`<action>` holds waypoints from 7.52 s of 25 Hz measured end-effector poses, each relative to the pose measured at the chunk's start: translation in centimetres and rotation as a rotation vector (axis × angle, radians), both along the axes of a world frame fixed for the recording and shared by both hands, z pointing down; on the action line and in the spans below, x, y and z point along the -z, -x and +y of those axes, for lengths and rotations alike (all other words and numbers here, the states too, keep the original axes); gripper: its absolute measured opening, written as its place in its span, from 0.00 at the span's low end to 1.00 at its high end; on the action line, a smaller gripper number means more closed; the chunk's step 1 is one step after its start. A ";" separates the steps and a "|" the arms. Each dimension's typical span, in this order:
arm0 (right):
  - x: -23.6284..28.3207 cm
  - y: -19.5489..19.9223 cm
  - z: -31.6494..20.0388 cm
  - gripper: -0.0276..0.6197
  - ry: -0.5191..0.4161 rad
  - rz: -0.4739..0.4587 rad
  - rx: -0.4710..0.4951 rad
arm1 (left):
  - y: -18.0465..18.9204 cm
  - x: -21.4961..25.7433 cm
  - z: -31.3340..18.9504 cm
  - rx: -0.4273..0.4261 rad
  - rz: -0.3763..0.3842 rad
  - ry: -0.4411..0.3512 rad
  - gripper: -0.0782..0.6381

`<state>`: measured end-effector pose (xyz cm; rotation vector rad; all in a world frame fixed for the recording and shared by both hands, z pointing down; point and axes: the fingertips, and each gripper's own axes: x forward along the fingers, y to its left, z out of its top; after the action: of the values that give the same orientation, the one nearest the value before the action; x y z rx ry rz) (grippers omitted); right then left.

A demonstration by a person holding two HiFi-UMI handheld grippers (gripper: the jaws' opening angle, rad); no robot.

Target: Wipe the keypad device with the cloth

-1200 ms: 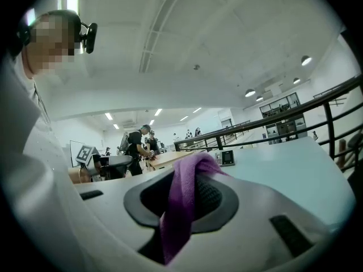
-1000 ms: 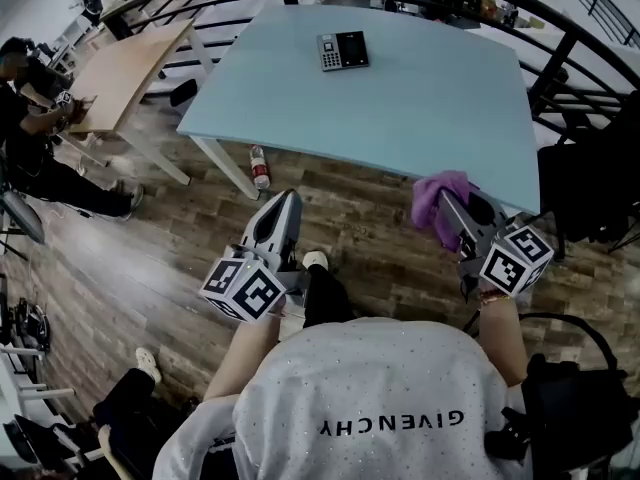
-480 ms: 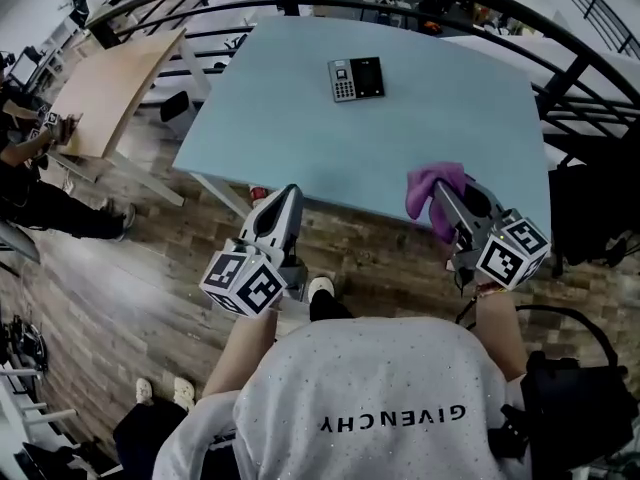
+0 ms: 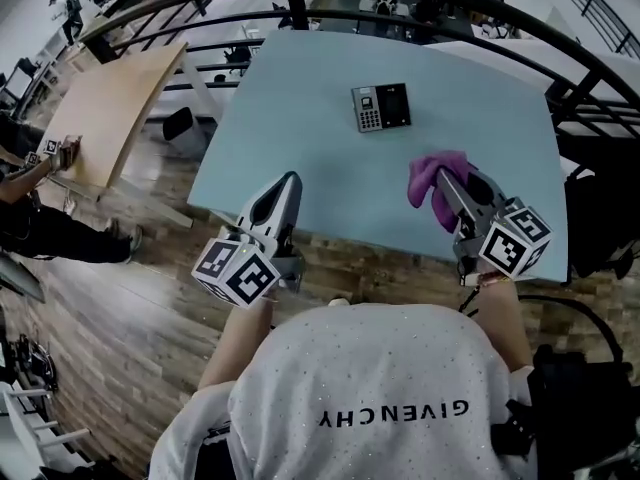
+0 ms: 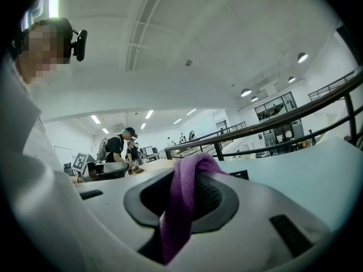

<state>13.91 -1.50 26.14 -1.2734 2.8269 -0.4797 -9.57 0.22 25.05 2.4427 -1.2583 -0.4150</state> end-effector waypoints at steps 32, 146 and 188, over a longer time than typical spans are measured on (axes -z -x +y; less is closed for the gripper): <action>-10.7 6.6 -19.9 0.15 0.019 0.231 0.081 | -0.4 -6.8 -12.4 0.081 0.002 0.164 0.11; -15.6 3.3 -23.3 0.16 0.126 0.109 -0.019 | 1.2 -12.5 -11.0 0.157 -0.003 0.389 0.11; -21.0 -4.7 -24.3 0.16 0.269 0.112 -0.240 | 2.5 -14.0 -10.4 0.197 0.007 0.413 0.11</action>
<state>18.64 -25.81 47.17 -1.7109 2.7119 -0.8230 -12.10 -10.21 39.07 1.9816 -1.4253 -0.1887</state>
